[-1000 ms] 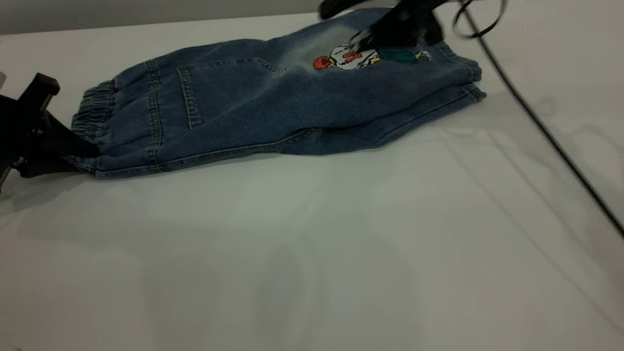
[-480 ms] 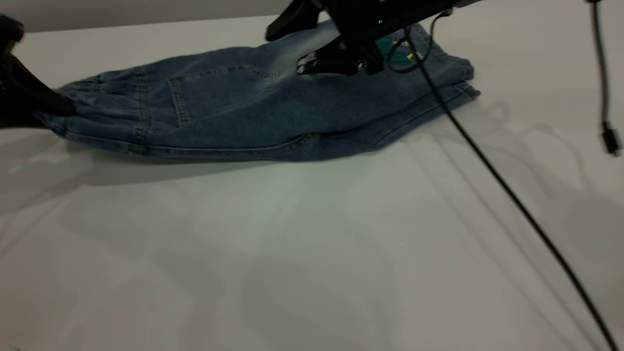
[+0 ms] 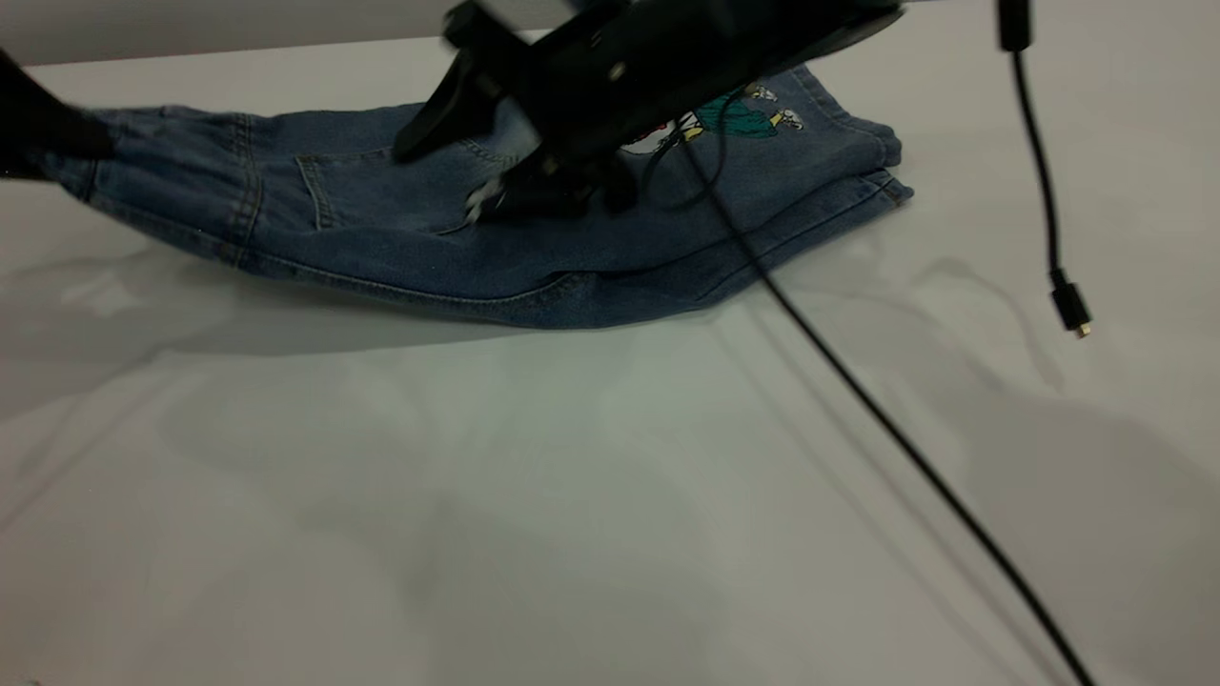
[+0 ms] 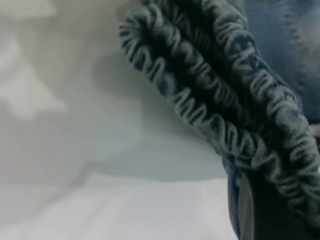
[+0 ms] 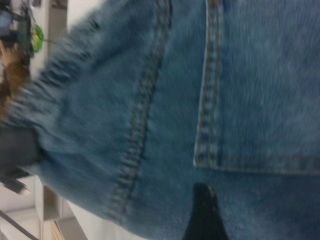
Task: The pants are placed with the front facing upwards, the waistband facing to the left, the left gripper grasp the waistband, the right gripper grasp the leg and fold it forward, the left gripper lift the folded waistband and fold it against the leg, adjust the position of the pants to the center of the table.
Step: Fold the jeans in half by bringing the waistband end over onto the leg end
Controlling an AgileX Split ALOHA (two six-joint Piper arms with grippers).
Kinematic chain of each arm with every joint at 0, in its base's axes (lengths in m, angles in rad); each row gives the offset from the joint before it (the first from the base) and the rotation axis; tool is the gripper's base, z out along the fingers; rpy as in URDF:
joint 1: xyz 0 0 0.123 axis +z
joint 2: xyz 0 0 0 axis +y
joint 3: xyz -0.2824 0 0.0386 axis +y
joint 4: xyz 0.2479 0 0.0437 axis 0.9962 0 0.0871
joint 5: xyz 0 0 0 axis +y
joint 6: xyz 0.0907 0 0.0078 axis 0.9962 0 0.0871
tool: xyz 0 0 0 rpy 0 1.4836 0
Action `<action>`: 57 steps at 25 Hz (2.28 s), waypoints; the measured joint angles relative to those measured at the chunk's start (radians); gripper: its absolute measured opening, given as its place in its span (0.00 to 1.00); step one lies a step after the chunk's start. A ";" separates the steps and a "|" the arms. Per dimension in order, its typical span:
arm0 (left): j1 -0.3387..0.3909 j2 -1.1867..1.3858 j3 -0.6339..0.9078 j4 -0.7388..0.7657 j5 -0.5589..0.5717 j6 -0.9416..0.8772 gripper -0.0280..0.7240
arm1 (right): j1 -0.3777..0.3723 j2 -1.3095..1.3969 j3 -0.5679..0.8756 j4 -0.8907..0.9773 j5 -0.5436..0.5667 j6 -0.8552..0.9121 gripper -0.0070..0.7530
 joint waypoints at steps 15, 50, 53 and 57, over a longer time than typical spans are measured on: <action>-0.092 -0.235 -0.001 0.004 0.035 -0.007 0.23 | 0.118 0.055 -0.034 0.102 0.086 0.015 0.58; -0.230 -0.259 -0.146 0.084 0.139 -0.067 0.23 | -0.086 0.054 -0.037 -0.239 0.082 0.132 0.57; -0.230 -0.259 -0.151 0.077 0.139 -0.067 0.23 | -0.097 0.024 -0.037 -0.257 0.066 0.126 0.57; -0.230 -0.259 -0.151 0.078 0.139 -0.067 0.23 | -0.114 -0.033 -0.037 -0.259 0.062 0.117 0.57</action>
